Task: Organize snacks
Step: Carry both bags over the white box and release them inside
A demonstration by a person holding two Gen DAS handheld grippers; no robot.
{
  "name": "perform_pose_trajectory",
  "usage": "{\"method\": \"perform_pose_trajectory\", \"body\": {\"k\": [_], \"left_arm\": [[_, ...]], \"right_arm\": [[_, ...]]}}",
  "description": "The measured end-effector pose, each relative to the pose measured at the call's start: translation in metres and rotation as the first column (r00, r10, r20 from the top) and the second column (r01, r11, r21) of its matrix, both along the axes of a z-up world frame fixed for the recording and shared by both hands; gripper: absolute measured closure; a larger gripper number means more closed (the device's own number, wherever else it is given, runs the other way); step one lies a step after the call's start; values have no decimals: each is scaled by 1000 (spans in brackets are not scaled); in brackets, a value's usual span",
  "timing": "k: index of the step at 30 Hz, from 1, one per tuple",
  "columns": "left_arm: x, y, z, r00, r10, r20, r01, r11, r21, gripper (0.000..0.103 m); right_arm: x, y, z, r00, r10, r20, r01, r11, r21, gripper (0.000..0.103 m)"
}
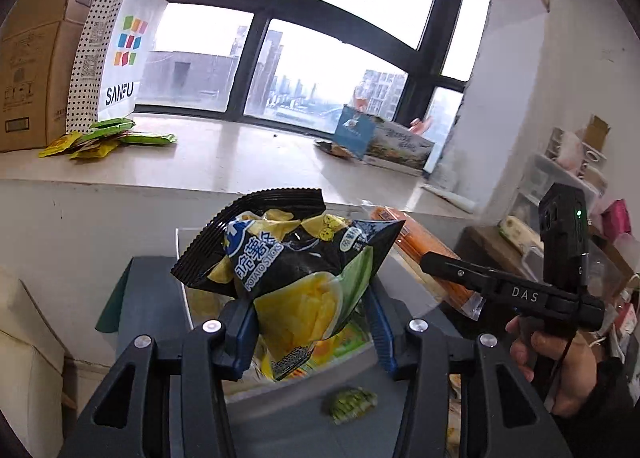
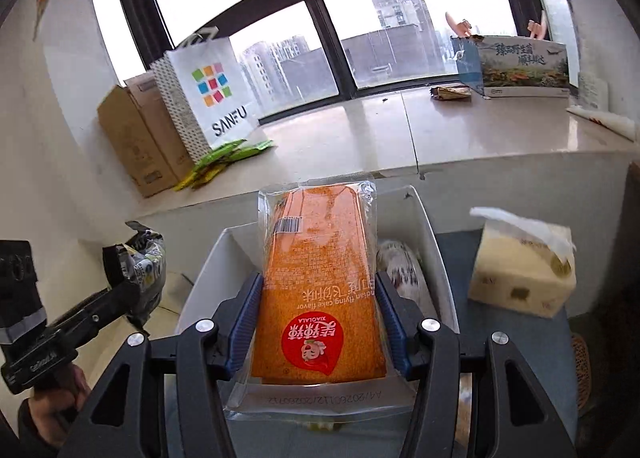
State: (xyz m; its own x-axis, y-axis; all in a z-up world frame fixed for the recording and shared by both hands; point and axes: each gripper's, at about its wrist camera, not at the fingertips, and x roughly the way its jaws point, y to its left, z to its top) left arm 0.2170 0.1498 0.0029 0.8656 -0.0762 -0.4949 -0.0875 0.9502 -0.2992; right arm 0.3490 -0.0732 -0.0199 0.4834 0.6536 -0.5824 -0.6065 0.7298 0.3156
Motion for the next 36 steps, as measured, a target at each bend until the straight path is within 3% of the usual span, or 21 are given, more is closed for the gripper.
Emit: {"method": "perform_pose_trajectory", "body": {"k": [6, 7, 8, 10, 16, 23, 30, 36], "left_arm": [[53, 26, -10, 998, 28, -62, -27, 1000, 12, 46], [61, 27, -14, 996, 37, -86, -36, 999, 16, 41], [68, 27, -19, 991, 59, -122, -54, 998, 41, 23], [73, 30, -26, 986, 79, -150, -73, 996, 41, 0], [59, 30, -36, 983, 86, -162, -85, 996, 15, 0], [22, 6, -19, 993, 41, -106, -38, 999, 36, 0], [-30, -45, -7, 997, -51, -58, 58, 990, 130, 0], [-82, -73, 5, 995, -93, 23, 90, 991, 103, 0]], "right_arm": [[46, 37, -4, 1000, -3, -17, 2, 996, -89, 40], [53, 40, -6, 999, 3, -35, -6, 996, -86, 30], [58, 42, -8, 999, 4, -48, -8, 996, -88, 12], [62, 41, -10, 999, -11, -51, 7, 998, -68, 0], [56, 33, -8, 999, -11, -34, 10, 999, -42, 0], [28, 9, 7, 1000, -11, 24, 11, 1000, -7, 0], [-29, -23, 12, 993, 48, 106, -47, 999, -16, 0], [-82, -60, 5, 986, 71, 153, -65, 997, -42, 0]]}}
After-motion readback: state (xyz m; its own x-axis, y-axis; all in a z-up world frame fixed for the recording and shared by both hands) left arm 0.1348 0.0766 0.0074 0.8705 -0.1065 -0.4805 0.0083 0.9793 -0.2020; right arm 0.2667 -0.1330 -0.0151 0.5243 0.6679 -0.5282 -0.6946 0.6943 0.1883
